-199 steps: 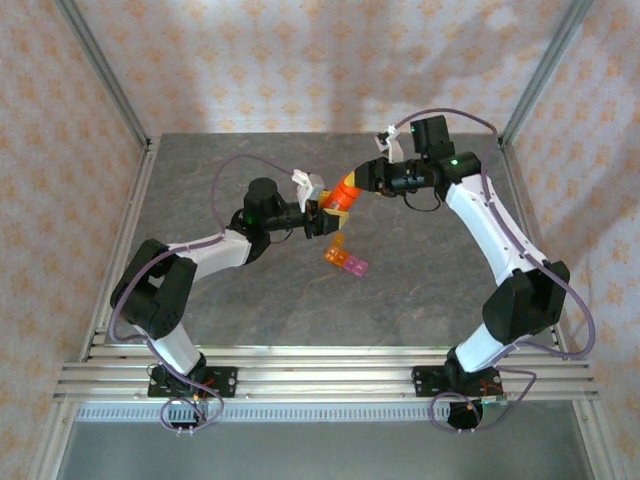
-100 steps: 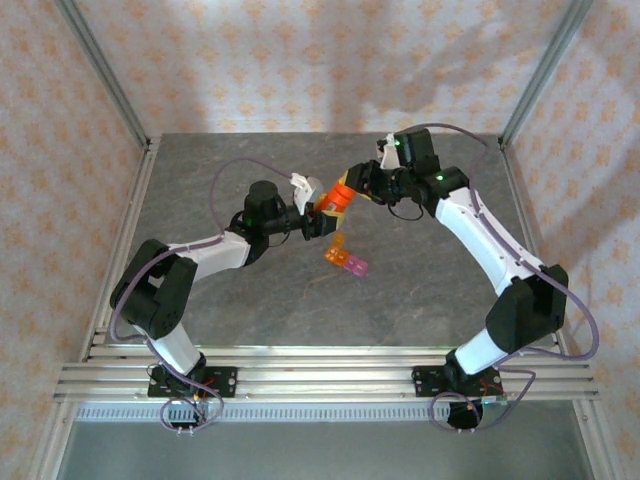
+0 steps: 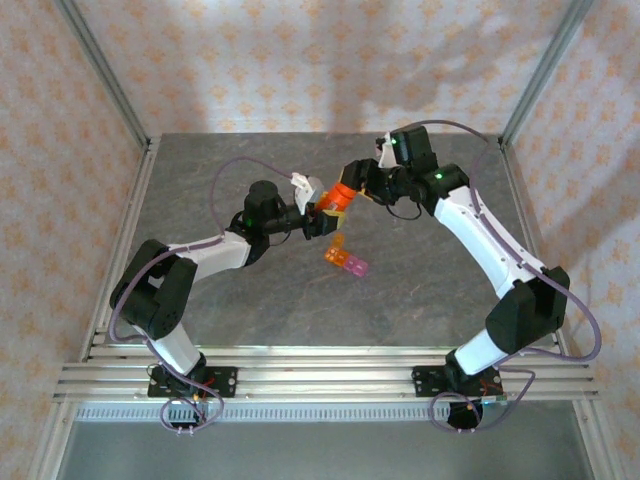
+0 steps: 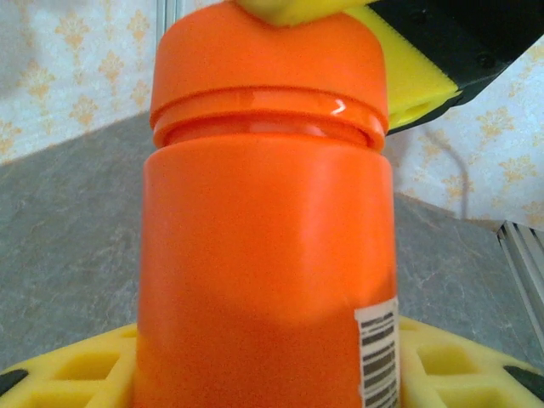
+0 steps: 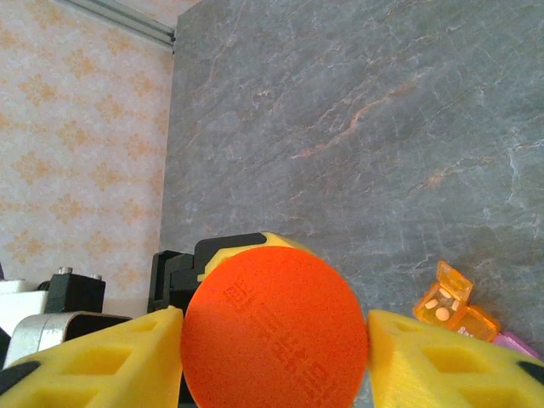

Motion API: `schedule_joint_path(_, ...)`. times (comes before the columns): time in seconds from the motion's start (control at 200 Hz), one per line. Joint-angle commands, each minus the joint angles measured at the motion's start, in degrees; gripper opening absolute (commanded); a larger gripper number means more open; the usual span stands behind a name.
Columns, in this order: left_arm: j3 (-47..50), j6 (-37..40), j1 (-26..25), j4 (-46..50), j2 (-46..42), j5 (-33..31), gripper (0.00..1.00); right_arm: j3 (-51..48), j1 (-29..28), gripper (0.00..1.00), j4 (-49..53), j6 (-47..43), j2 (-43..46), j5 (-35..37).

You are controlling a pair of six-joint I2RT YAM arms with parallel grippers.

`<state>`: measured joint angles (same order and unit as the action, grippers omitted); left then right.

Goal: Sort the pills into containers

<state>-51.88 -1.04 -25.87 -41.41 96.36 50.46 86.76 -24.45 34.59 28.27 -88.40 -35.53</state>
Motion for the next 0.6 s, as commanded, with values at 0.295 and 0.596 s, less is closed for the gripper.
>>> schedule_joint_path(0.295,-0.11,1.86,-0.18,-4.92,-3.12,0.78,0.00,8.45,3.35,0.85,7.04,-12.07,1.80,-1.71)
schedule_joint_path(0.596,-0.96,0.34,-0.21,-4.75,-3.00,3.36,0.00,13.36,7.17,0.83,16.78,-37.17,-0.87,-14.44)
